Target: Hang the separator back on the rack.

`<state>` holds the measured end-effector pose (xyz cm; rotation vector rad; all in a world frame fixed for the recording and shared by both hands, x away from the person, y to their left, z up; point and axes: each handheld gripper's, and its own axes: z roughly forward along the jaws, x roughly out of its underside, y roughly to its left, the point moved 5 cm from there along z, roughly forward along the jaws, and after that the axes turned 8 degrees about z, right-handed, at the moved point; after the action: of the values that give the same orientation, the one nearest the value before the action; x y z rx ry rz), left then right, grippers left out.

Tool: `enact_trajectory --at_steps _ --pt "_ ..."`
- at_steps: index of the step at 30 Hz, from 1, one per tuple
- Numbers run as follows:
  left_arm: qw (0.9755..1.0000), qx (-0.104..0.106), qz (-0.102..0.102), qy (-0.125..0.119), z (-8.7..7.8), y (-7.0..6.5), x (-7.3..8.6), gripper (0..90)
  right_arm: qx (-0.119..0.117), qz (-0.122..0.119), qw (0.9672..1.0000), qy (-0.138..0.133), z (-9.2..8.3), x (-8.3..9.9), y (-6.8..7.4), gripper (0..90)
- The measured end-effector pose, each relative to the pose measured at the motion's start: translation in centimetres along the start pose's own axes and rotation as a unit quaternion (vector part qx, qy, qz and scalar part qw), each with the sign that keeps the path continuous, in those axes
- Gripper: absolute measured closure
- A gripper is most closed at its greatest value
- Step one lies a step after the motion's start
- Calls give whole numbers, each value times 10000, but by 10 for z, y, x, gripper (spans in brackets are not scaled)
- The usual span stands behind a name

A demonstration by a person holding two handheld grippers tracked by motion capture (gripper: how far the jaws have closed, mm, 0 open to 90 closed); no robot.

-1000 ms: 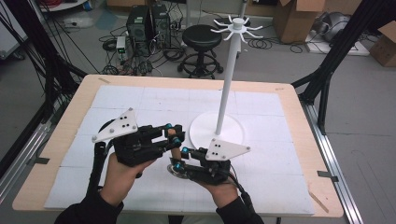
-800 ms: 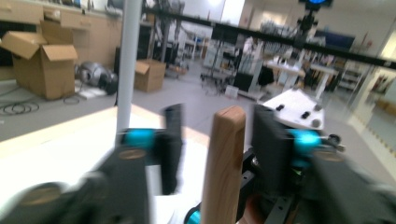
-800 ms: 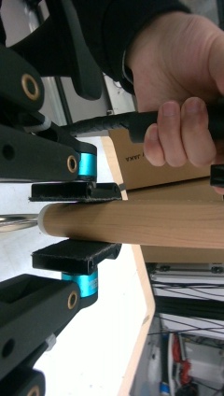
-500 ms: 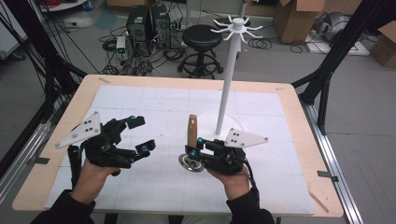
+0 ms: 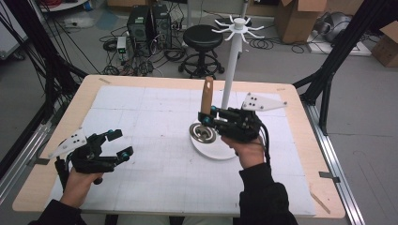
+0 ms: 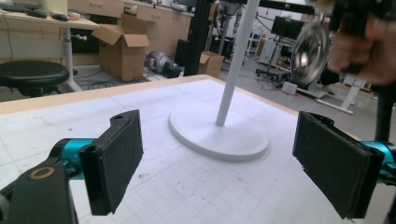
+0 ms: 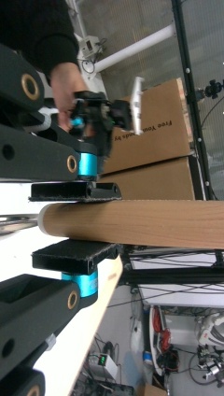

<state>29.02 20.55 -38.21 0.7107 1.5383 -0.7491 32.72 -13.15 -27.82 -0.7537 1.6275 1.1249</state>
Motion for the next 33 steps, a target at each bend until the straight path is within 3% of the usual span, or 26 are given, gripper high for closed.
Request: enact_trajectory --at_steps 8,13,21,29,30,33 --pt "10000 50 -9 6 -3 3 5 165 92 -120 9997 -200 -2 -52 -6 719" --pt "10000 52 -60 -8 -4 3 5 164 211 -85 9991 -360 -6 -67 -13 719" --pt "10000 62 -75 -3 -4 3 5 165 457 28 9983 -356 -9 -74 -26 719" --pt "9999 -30 -134 9 -6 6 6 164 715 106 9967 -361 -13 -67 -35 710" --pt "9999 -35 -131 5 -6 7 6 164 755 80 9962 -429 -15 -66 -35 694" --pt "9999 -53 -134 9 -8 8 7 164 1022 0 9935 -508 -20 -62 -36 527"
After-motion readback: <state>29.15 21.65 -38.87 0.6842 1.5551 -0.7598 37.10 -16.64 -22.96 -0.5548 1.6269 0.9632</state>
